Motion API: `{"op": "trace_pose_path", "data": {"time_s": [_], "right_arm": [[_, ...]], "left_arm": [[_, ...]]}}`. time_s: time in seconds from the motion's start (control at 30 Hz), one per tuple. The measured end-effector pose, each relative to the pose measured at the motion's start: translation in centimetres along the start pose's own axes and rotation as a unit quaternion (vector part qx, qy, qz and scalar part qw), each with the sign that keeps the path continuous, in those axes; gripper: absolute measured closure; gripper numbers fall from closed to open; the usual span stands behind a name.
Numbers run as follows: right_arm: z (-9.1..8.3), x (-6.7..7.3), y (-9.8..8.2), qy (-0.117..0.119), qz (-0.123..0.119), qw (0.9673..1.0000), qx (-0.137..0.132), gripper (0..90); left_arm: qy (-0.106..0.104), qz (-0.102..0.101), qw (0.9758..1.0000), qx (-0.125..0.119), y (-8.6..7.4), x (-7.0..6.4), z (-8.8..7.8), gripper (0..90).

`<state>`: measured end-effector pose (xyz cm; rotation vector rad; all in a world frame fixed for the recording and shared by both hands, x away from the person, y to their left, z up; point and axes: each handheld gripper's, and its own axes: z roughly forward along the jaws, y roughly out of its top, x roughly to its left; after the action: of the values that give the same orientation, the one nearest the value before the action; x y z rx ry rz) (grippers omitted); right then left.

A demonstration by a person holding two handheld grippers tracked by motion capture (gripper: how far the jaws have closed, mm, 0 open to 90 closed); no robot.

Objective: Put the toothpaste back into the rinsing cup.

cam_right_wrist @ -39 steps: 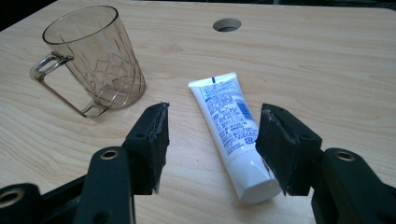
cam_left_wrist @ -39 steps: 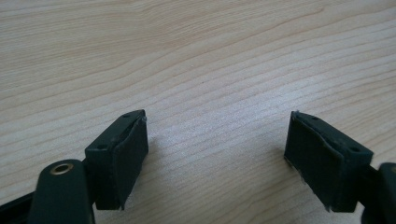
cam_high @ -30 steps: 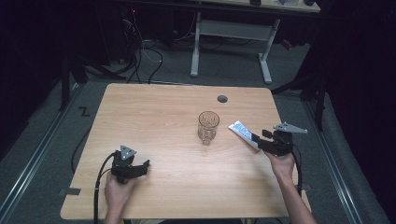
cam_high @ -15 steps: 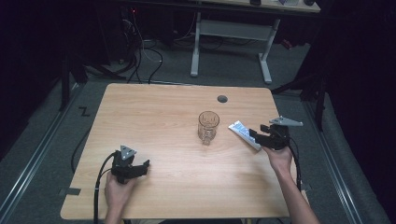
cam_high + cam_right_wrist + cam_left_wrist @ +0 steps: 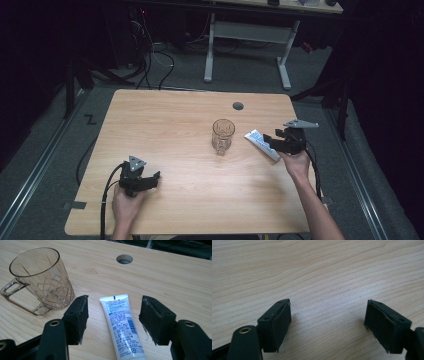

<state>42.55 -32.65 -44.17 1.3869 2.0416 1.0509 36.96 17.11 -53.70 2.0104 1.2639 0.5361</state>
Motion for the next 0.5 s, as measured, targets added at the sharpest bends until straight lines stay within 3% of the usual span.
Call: {"op": "trace_pose_path", "data": {"time_s": [0.5], "right_arm": [[1.5, 0.6, 2.2, -0.001, -0.021, 0.9995, 0.022, 42.3]], "left_arm": [[0.0, 0.0, 1.0, 0.0, 0.0, 0.0, 0.0, 21.4]]}}
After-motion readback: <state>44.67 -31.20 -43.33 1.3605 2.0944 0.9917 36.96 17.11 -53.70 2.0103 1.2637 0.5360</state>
